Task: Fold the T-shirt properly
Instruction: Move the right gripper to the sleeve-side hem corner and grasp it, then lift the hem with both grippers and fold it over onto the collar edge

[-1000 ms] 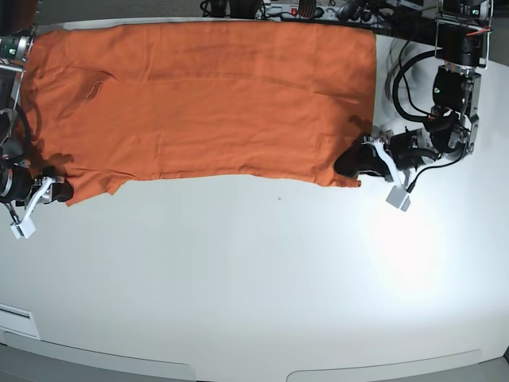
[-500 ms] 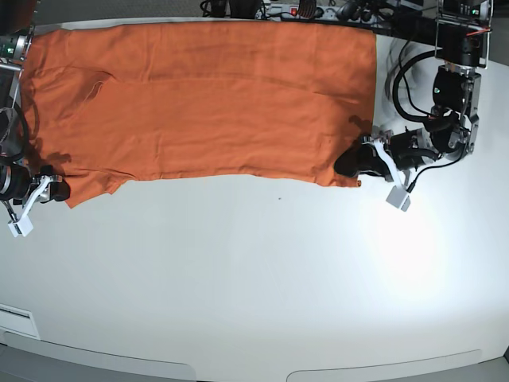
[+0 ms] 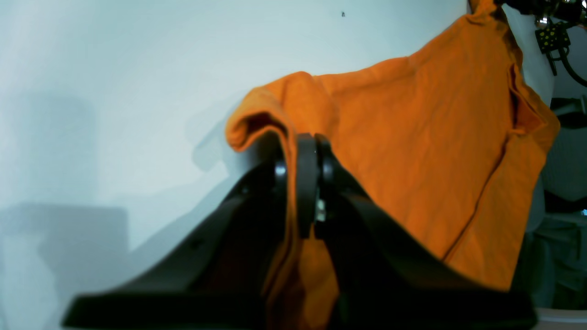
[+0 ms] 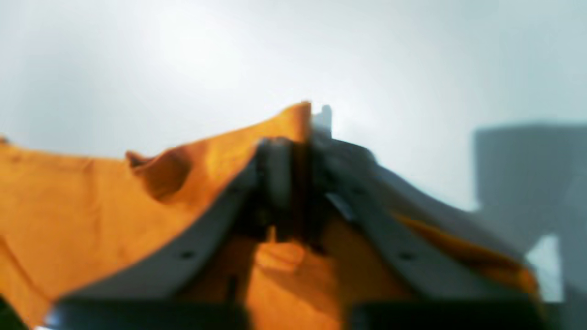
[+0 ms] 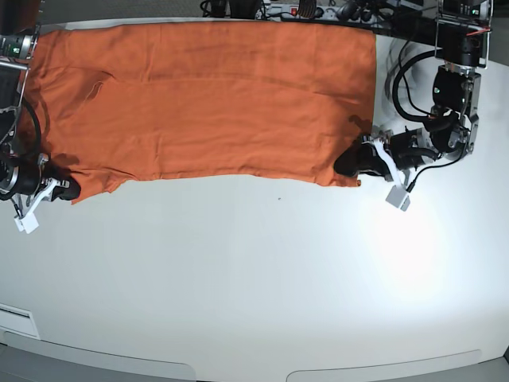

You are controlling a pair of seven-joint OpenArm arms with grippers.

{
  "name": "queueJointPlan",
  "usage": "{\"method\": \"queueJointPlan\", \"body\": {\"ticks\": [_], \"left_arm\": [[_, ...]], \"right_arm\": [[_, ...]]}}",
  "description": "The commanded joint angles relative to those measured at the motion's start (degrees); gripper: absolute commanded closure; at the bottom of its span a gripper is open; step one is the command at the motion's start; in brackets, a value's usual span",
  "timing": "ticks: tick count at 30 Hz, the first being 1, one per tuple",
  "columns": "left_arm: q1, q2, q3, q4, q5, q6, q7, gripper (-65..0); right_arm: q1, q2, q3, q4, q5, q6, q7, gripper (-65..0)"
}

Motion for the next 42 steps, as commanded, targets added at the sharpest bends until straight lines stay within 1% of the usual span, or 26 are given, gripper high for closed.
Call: {"method": "queueJointPlan", "body": {"ticks": [1, 4, 6, 8, 10, 13, 15, 19, 21, 23, 26, 28, 30, 32, 35, 39, 40, 42], "left_arm": [[-0.55, -0.85, -0.11, 0.37, 0.96, -0.57, 1.09, 0.0], [-0.94, -0.85, -0.11, 0.37, 0.98, -0.57, 1.07, 0.0], [-1.6, -0.85, -0.11, 0.37, 1.01, -0.57, 1.07, 0.0], [-2.82, -0.85, -0.11, 0.37, 1.57, -0.57, 0.94, 0.0], [-4.63, -0.81, -0.11, 0.37, 5.35, -0.52, -0.98, 0.0], [-7.56, -0.81, -0.11, 0.37, 11.28, -0.52, -5.42, 0.0], [-9.57, -0.66, -0.11, 0.37, 12.7, -0.52, -6.82, 0.0], [-13.27, -0.07, -0.09, 0.35, 13.7, -0.55, -7.56, 0.0], [-14.62, 0.44, -0.09, 0.35, 16.15, -0.52, -9.33, 0.0], [-15.67, 0.81, -0.04, 0.35, 17.77, -0.52, -10.67, 0.0], [-16.44, 1.51, 0.02, 0.33, 18.16, -0.55, -11.56, 0.0], [-16.72, 2.16, 0.72, 0.31, 20.17, -0.5, -13.4, 0.0], [-16.87, 2.54, 2.51, 0.2, 23.52, -0.31, -16.5, 0.0], [-17.62, 2.49, 5.57, -0.61, 26.43, -0.35, -19.87, 0.0], [-20.02, 2.54, 10.69, -2.8, 29.62, -0.35, -22.58, 0.0], [-23.76, 2.45, 15.65, -5.66, 30.47, -0.39, -22.88, 0.0], [-24.2, 2.34, 15.98, -5.66, 30.42, -0.9, -22.47, 0.0], [-24.7, 2.16, 15.93, -5.64, 29.62, -3.21, -20.83, 0.0]], "right_arm": [[1.03, 1.18, 0.22, 0.44, 0.76, 0.3, -0.52, 0.0], [1.07, 1.25, 0.22, 0.44, 0.63, 0.3, 1.4, 0.0], [1.09, 1.25, 0.22, 0.44, -0.66, 0.3, 4.35, 0.0], [1.09, 1.2, 0.22, 0.44, -3.63, 0.3, 8.68, 0.0], [1.09, 1.18, 0.22, 0.44, -6.95, 0.3, 12.76, 0.0], [1.46, 1.09, 0.22, 0.46, -10.86, 0.3, 17.03, 0.0], [2.08, 1.01, 0.22, 0.46, -12.09, 0.3, 17.79, 0.0], [4.02, 1.01, 0.22, 0.46, -13.73, 0.3, 19.76, 0.0], [5.38, 1.03, 0.22, 0.46, -14.01, 0.3, 19.91, 0.0], [6.91, 1.01, 0.22, 0.46, -14.01, 0.3, 19.93, 0.0], [8.92, 1.01, 0.22, 0.46, -14.19, 0.3, 20.22, 0.0], [10.19, 1.01, 0.22, 0.46, -16.22, 0.3, 21.24, 0.0], [11.02, 1.03, 0.22, 0.46, -17.62, 0.3, 22.86, 0.0], [11.78, 0.83, -0.02, 0.46, -18.27, 0.3, 23.17, 0.0], [12.39, 0.66, -1.84, 0.46, -18.32, 0.3, 24.06, 0.0], [12.55, 0.7, -5.55, 0.46, -19.89, 0.3, 26.71, 0.0], [12.55, 0.72, -6.25, 0.46, -19.98, 0.3, 26.67, 0.0], [12.5, 0.74, -6.6, 0.46, -19.85, 0.3, 25.44, 0.0]]}}
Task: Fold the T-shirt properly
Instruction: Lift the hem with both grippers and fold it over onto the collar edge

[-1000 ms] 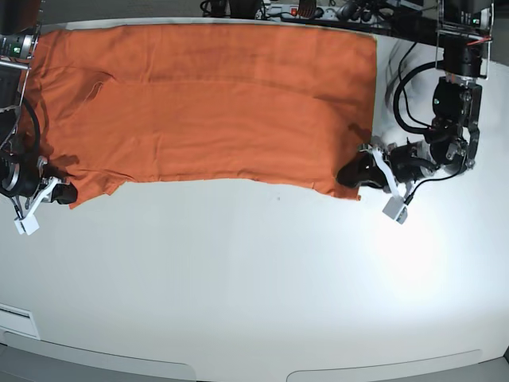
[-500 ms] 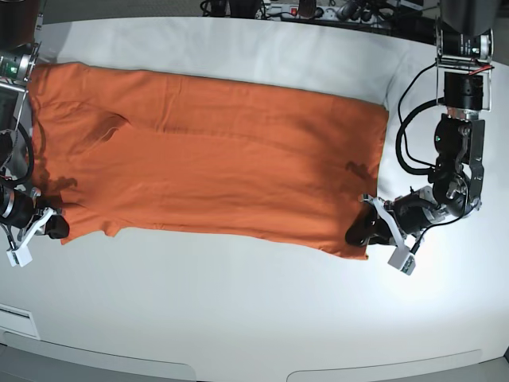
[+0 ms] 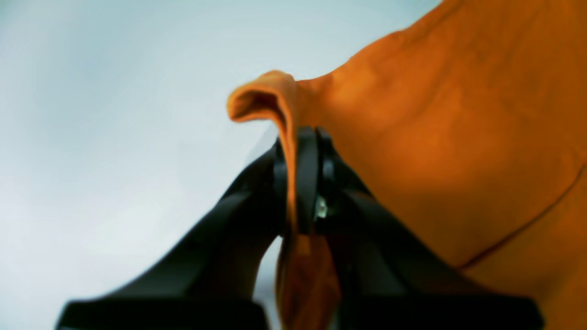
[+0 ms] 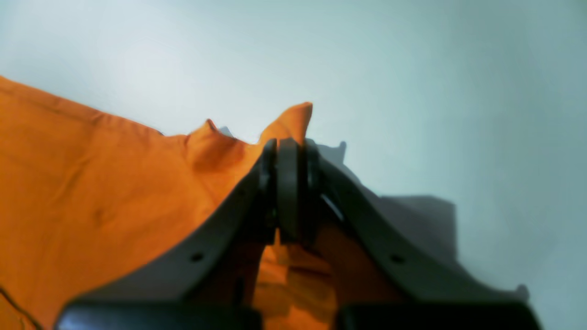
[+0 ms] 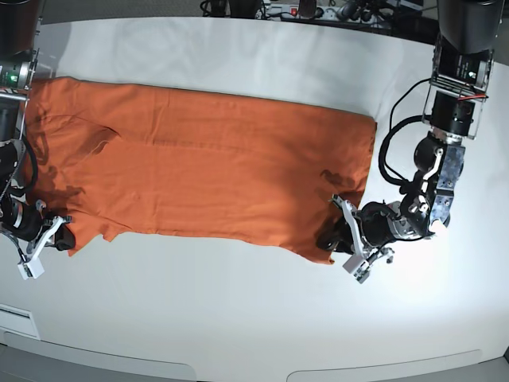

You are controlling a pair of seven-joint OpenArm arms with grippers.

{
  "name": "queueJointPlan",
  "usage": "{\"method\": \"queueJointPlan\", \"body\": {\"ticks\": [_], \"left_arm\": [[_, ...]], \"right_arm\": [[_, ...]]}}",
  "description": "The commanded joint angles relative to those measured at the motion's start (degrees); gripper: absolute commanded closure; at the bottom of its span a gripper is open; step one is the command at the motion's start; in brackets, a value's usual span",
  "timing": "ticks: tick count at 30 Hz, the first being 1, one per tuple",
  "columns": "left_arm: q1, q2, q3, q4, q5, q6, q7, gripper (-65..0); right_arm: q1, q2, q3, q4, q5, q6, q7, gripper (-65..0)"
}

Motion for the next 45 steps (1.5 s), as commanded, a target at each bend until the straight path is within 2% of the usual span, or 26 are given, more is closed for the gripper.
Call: {"method": "queueJointPlan", "body": {"ticks": [1, 3, 8, 13, 16, 21, 28, 33, 35, 39, 43, 45], "left_arm": [[-1.73, -1.03, -0.46, 0.79, -2.69, -1.6, 0.13, 0.0], [-1.68, -1.88, -0.46, 0.79, -7.04, -2.53, 2.8, 0.0], [-1.01, -4.61, -0.46, 0.81, -18.16, -2.53, 9.94, 0.0], [0.13, -7.58, -0.48, 1.73, -27.04, -2.53, 15.04, 0.0], [1.14, -9.35, -0.48, 3.87, -29.66, -2.53, 18.45, 0.0], [1.68, -12.35, -0.48, 5.25, -30.42, -2.53, 18.82, 0.0], [1.64, -14.27, -0.48, 5.25, -30.21, -2.53, 18.58, 0.0], [1.44, -14.12, -0.48, 5.27, -22.18, -2.53, 9.92, 0.0], [1.51, -14.1, -0.48, 5.4, -22.32, -2.53, 10.25, 0.0], [1.57, -14.14, -0.48, 5.42, -26.51, -2.53, 17.46, 0.0], [1.84, -14.4, -0.48, 5.42, -34.36, -2.53, 29.09, 0.0], [1.79, -14.95, -0.48, 5.42, -38.8, -2.53, 32.98, 0.0]], "right_arm": [[1.75, 1.49, 0.46, 0.85, 1.27, 0.1, 0.35, 0.0], [1.66, 1.88, 0.46, 0.85, 2.47, 0.1, -1.29, 0.0], [-0.46, 3.91, 0.5, 3.23, 10.82, 0.1, -7.91, 0.0], [-7.13, 6.29, 0.57, 11.65, 12.09, 0.1, -8.37, 0.0], [-11.82, 7.21, 0.59, 17.49, 12.07, 0.1, -8.33, 0.0], [-16.85, 9.46, 1.68, 22.36, 11.45, 0.1, -7.5, 0.0], [-17.46, 10.36, 8.72, 22.4, 12.79, 0.1, -7.52, 0.0], [-17.53, 10.32, 9.25, 22.4, 15.3, 0.1, -7.74, 0.0], [-17.64, 10.34, 9.25, 22.43, 18.05, 0.1, -9.27, 0.0], [-18.43, 10.34, 9.25, 22.43, 21.81, 0.1, -13.18, 0.0], [-21.46, 10.36, 9.25, 22.43, 19.65, 0.1, -13.53, 0.0], [-22.45, 10.36, 9.25, 22.43, 18.23, 0.1, -13.53, 0.0]]}}
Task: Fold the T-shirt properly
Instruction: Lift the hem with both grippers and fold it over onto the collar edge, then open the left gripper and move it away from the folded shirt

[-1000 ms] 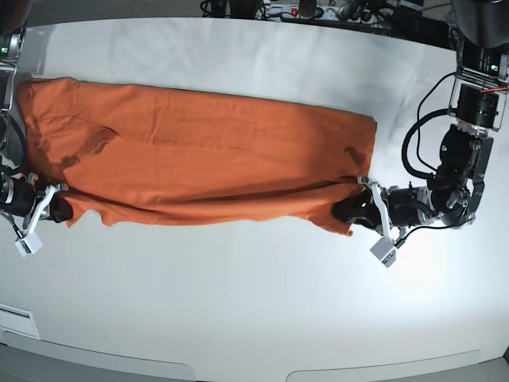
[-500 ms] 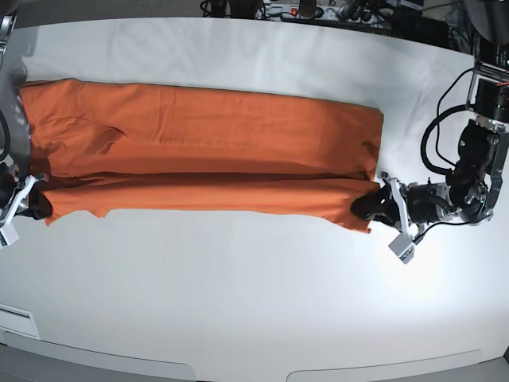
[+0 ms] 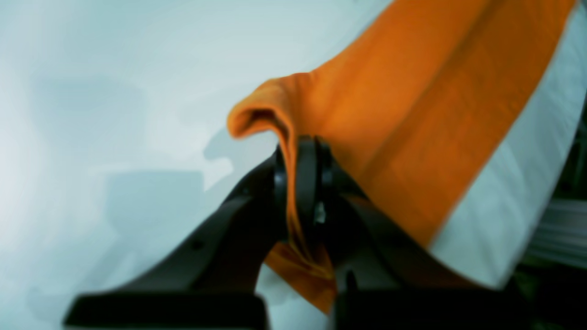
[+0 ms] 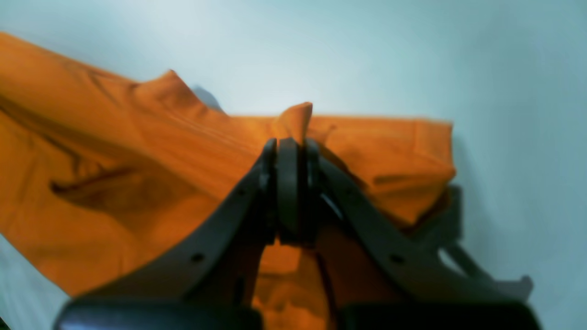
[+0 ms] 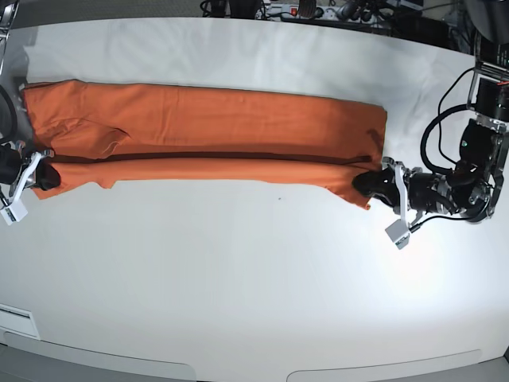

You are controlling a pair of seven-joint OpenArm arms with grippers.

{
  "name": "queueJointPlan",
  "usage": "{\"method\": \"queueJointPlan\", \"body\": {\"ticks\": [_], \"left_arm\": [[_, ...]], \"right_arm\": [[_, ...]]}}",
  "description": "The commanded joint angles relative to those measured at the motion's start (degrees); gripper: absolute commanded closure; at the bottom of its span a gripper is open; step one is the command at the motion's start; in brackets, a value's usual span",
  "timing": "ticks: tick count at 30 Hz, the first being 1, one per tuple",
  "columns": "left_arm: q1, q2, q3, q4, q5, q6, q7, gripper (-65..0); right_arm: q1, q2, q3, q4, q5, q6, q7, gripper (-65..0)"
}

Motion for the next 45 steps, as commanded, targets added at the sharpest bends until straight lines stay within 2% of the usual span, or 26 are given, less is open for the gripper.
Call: {"method": "queueJointPlan", "body": {"ticks": [1, 5, 7, 9, 13, 18, 19, 21, 22, 23, 25, 28, 30, 33, 34, 36, 39, 41, 45], "left_arm": [[-1.73, -1.6, -0.59, 0.79, -3.06, -0.45, -0.17, 0.0], [-2.01, -2.89, -0.59, 0.79, -9.35, -0.45, 3.41, 0.0], [-1.97, -3.28, -0.59, 0.79, -13.22, -0.45, 7.28, 0.0], [-1.97, -3.5, -0.59, 0.79, -14.06, -0.45, 12.31, 0.0], [-1.31, -3.48, -0.59, 0.76, -14.06, -0.45, 12.74, 0.0], [0.24, -3.28, -0.59, 0.76, -14.06, -0.45, 12.74, 0.0], [0.35, -3.26, -0.59, 0.76, -14.06, -0.45, 12.74, -8.5], [0.61, -3.28, -0.59, 0.76, -14.06, -0.45, 12.74, -28.2], [0.76, -3.34, -0.59, 0.76, -14.06, -0.45, 12.74, -35.0], [0.76, -3.32, -0.59, 0.76, -14.06, -0.44, 12.74, -36.9], [0.7, -3.48, -0.59, 0.76, -14.06, 1.53, 12.74, -36.9], [0.7, -4.0, -0.59, 0.76, -14.06, 1.73, 12.74, -36.9], [0.83, -4.26, -0.59, 0.76, -14.06, 2.1, 12.74, -36.9], [1.11, -4.26, -0.59, 0.76, -14.06, 2.12, 12.74, -36.9], [1.2, -4.39, -0.59, 0.76, -14.06, 2.1, 12.74, -36.9], [1.18, -4.57, -0.61, 0.76, -14.06, 2.1, 12.74, -36.9], [1.4, -4.76, -0.59, 0.76, -14.06, 2.1, 12.74, -36.9], [1.95, -4.72, -0.59, 0.76, -14.06, 2.08, 12.74, -36.9], [2.1, -4.74, -0.59, 0.76, -14.06, 2.03, 12.74, -36.9]], "right_arm": [[1.31, 1.79, 0.74, 0.9, 0.07, 0.08, 1.11, 0.0], [1.33, 2.14, 0.74, 0.9, 0.02, 0.08, 0.79, 0.0], [1.33, 2.16, 0.74, 0.9, 0.07, 0.08, -0.85, 0.0], [1.31, 2.08, 0.72, 0.9, 0.52, 0.08, -2.54, 0.0], [1.31, 2.05, 0.72, 0.9, 3.32, 0.08, -5.33, 0.0], [0.5, 1.29, 0.61, 0.9, 3.21, 0.08, -5.33, 0.0], [0.52, 1.03, 0.61, 0.9, 2.99, 0.08, -5.62, 0.0], [0.59, 0.87, 0.63, 0.9, 3.06, 0.08, -5.88, -11.7], [0.85, 1.03, 0.63, 0.9, 3.15, 0.08, -5.9, -16.6], [1.03, 1.44, 0.63, 0.9, 3.43, 0.08, -5.97, -17.7], [1.01, 2.84, 0.79, 1.57, 6.12, 0.08, -5.92, -17.6], [0.85, 4.52, 2.64, 3.69, 11.34, 0.08, -8.11, -17.6], [0.85, 4.66, 4.98, 4.98, 16.0, 0.08, -12.04, -17.6], [0.5, 4.66, 7.52, 5.22, 26.75, 0.08, -19.56, -17.6], [0.48, 4.59, 7.76, 5.2, 28.25, 0.08, -21.92, -16.4], [-0.31, 4.26, 7.85, 5.2, 28.25, 0.08, -24.17, -9.9], [-1.99, 2.4, 7.85, 5.16, 28.25, 0.08, -22.84, -2.2], [-3.41, 0.48, 7.85, 5.16, 28.24, 0.08, -18.49, 0.0], [-5.35, -3.5, 7.82, 5.16, 10.16, 0.08, -5.09, 0.0]]}}
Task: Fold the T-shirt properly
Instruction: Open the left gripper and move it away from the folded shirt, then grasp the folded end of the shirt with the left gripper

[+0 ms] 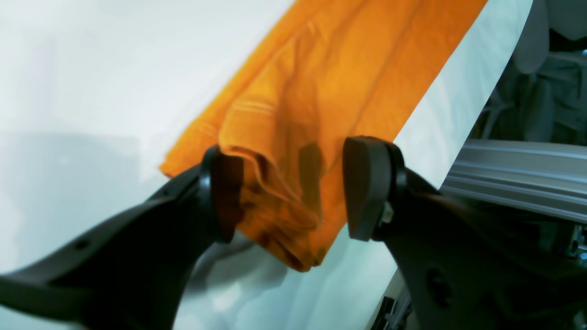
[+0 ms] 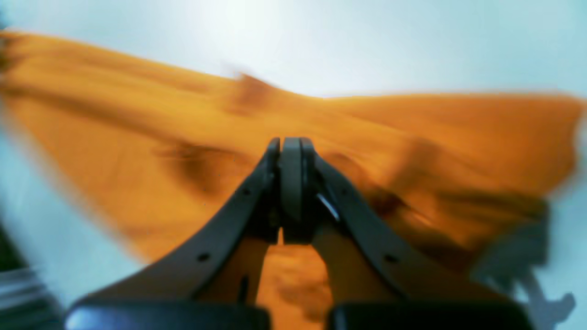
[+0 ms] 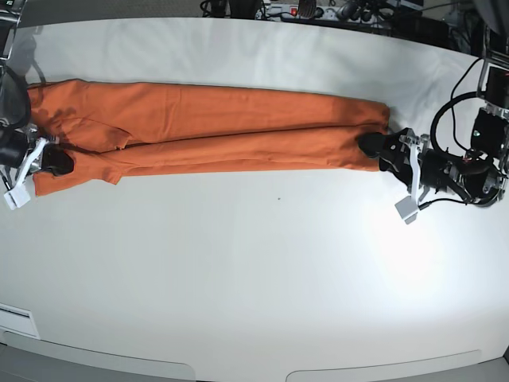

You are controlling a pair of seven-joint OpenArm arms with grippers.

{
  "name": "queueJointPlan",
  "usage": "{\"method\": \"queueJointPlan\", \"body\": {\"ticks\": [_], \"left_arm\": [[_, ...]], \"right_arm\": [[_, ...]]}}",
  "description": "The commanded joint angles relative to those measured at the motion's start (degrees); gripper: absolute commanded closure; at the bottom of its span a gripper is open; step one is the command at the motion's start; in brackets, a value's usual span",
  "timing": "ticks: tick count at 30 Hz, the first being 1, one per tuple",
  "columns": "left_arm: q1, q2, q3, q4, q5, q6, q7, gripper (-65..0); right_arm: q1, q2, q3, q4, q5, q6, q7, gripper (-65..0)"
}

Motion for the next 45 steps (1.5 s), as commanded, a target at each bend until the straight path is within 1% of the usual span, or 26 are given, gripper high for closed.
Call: {"method": "queueJointPlan", "body": {"ticks": [1, 2, 3, 4, 7, 9, 12, 14, 16, 19, 25, 29, 31, 34, 38, 45], "left_arm": [[-1.44, -1.27, -0.59, 0.72, -1.39, -0.17, 0.06, -36.9], [-1.42, -1.27, -0.59, 0.72, -1.39, -0.17, 0.06, -36.9], [-1.4, -1.29, -0.61, 0.72, -1.39, -0.15, 0.06, -36.9], [-1.4, -1.31, -0.59, 0.72, -1.39, -0.15, 0.06, -36.9], [-1.42, -1.27, -1.18, 0.72, -1.39, -0.13, 0.06, -36.9], [-1.44, -1.27, -2.86, 0.72, -1.39, -0.13, 0.06, -36.9], [-1.42, -1.25, -7.43, 0.72, -1.39, -0.13, 0.06, -36.9], [-1.4, -1.2, -11.08, 0.72, -1.39, -0.07, 0.06, -36.9], [-1.33, -1.22, -14.6, 0.68, -1.39, 1.14, 0.06, -36.9], [0.39, -1.27, -19.17, 0.68, -0.59, 1.92, 0.06, -36.9], [11.04, -1.05, -31.74, 0.68, -0.37, 2.47, 0.06, -36.9], [17.25, 0.94, -42.1, 0.68, -0.24, 2.43, 0.06, -37.4], [19.63, 2.12, -45.48, 0.68, 0.66, 2.45, 0.06, -37.4], [22.58, 3.37, -46.05, 0.68, 0.33, 2.51, 0.06, -37.3], [23.54, 6.82, -46.03, 0.68, 0.76, 2.47, 0.06, -37.4], [23.54, 13.6, -45.0, 0.68, 5.51, 3.56, 0.06, -37.3]], "right_arm": [[0.9, 0.68, 0.57, 0.81, -2.12, 0.32, 3.5, 0.0], [0.92, -0.2, 0.57, 0.81, -5.97, 0.32, 5.14, 0.0], [0.92, -1.01, 0.57, 0.79, -8.33, 0.32, 5.7, 0.0], [0.83, -1.81, 0.57, 0.79, -9.35, 0.32, 5.4, 0.0], [-1.07, -3.85, 0.57, 0.79, -9.33, 0.32, 5.25, 0.0], [-2.51, -5.35, 0.57, 0.79, -12.68, 0.32, 6.27, 0.0], [-4.83, -6.99, 0.57, 0.76, -21.99, 0.32, 12.74, 0.0], [-6.27, -7.3, 0.57, 0.7, -24.81, 0.32, 15.82, 0.0], [-6.69, -7.3, 0.57, 0.72, -24.96, 0.32, 16.11, 0.0], [-6.4, -7.28, 0.57, 0.72, -24.94, 0.32, 16.11, 0.0], [-6.32, -7.26, 0.57, 0.72, -24.96, 0.32, 16.06, 0.0], [-6.34, -7.26, 0.57, 0.72, -24.94, 0.32, 16.06, 0.0], [-6.34, -7.26, 0.57, 0.72, -24.92, 0.32, 16.06, 0.0], [-6.1, -7.28, 0.57, 0.83, -24.37, 0.32, 16.06, 0.0], [-5.33, -7.26, 0.57, 0.94, -23.67, 0.32, 15.65, 0.0], [-5.2, -7.26, 0.57, 1.57, -23.65, 0.32, 15.28, 0.0]]}}
